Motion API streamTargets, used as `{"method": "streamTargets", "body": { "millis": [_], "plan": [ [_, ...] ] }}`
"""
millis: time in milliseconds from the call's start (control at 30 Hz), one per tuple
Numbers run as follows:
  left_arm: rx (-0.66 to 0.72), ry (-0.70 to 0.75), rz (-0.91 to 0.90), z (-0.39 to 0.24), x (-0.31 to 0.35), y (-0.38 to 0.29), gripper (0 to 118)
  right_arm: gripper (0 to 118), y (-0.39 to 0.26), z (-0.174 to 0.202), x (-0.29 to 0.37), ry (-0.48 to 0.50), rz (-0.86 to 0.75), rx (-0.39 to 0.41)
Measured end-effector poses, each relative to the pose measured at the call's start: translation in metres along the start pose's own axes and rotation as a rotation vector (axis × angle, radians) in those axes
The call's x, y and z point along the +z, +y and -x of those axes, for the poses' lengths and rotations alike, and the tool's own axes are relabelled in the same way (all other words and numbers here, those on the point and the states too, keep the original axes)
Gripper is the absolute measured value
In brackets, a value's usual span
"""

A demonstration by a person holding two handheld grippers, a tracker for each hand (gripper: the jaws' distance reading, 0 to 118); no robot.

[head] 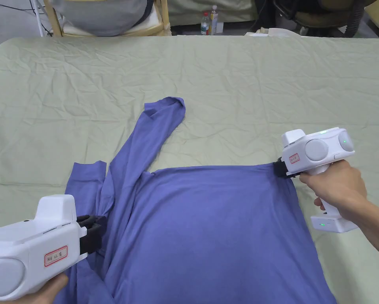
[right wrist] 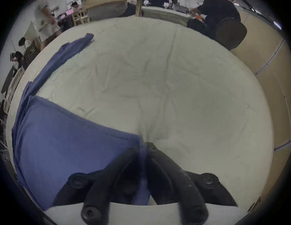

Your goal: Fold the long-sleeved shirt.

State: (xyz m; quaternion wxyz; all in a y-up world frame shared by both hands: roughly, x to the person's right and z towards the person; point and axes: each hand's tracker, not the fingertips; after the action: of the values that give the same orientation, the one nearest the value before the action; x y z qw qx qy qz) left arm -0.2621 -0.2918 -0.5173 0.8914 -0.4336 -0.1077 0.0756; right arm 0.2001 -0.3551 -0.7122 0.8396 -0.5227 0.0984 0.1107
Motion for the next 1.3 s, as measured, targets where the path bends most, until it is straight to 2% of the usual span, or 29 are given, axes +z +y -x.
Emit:
{"method": "streamTargets", "body": {
  "millis": [67,133,233,333,400,433,500,533,567,600,733,867,1100,1133,1167,1233,1267,1300],
  "plan": [
    [-0.009,0.005,-0.005,-0.001,0.003,0.003,0,10,-0.003,-0.001,0.005,0.010,0.002,-0.013],
    [-0.015,0.008,-0.008,0.002,0.002,0.007,0,10,-0.008,-0.004,0.013,-0.045,-0.047,-0.012],
    [-0.052,0.037,-0.006,0.003,-0.003,0.018,0,10,-0.016,-0.012,0.012,-0.046,-0.027,-0.044],
    [-0.088,0.069,0.004,0.008,-0.019,0.038,0,10,-0.024,-0.010,0.001,-0.060,0.011,0.010],
    [-0.107,0.080,0.014,0.009,-0.033,0.053,4,10,-0.028,-0.006,-0.003,-0.061,0.003,0.011],
    [-0.121,0.095,0.012,0.010,-0.040,0.059,12,10,-0.026,-0.005,-0.005,-0.063,0.000,-0.001],
    [-0.147,0.115,0.032,0.009,-0.059,0.073,56,10,-0.025,-0.006,-0.008,-0.061,0.001,-0.013],
    [-0.158,0.122,0.057,0.010,-0.069,0.079,74,10,-0.025,-0.006,-0.008,-0.060,0.002,-0.015],
    [-0.169,0.132,0.078,0.011,-0.080,0.084,76,10,-0.024,-0.006,-0.009,-0.058,0.003,-0.019],
    [-0.173,0.138,0.085,0.011,-0.090,0.088,73,10,-0.024,-0.007,-0.009,-0.055,0.002,-0.021],
    [-0.186,0.112,0.146,0.013,-0.128,0.100,71,10,-0.026,-0.012,-0.011,-0.036,-0.010,-0.038],
    [-0.160,0.158,0.193,0.019,-0.161,0.101,68,10,-0.027,-0.011,-0.011,-0.031,-0.018,-0.051],
    [-0.171,0.161,0.239,0.016,-0.178,0.097,68,10,-0.028,-0.013,-0.014,-0.028,-0.027,-0.051],
    [-0.191,0.156,0.236,0.015,-0.178,0.096,65,10,-0.028,-0.013,-0.015,-0.029,-0.027,-0.051],
    [-0.206,0.099,0.229,0.014,-0.175,0.096,51,10,-0.027,-0.012,-0.015,-0.031,-0.028,-0.049],
    [-0.214,0.142,0.214,0.010,-0.173,0.094,36,10,-0.028,-0.012,-0.015,-0.034,-0.028,-0.048],
    [-0.206,0.137,0.197,0.009,-0.171,0.093,15,10,-0.028,-0.012,-0.015,-0.036,-0.027,-0.050],
    [-0.203,0.124,0.176,0.008,-0.170,0.091,10,10,-0.027,-0.012,-0.015,-0.037,-0.027,-0.050]
  ]
}}
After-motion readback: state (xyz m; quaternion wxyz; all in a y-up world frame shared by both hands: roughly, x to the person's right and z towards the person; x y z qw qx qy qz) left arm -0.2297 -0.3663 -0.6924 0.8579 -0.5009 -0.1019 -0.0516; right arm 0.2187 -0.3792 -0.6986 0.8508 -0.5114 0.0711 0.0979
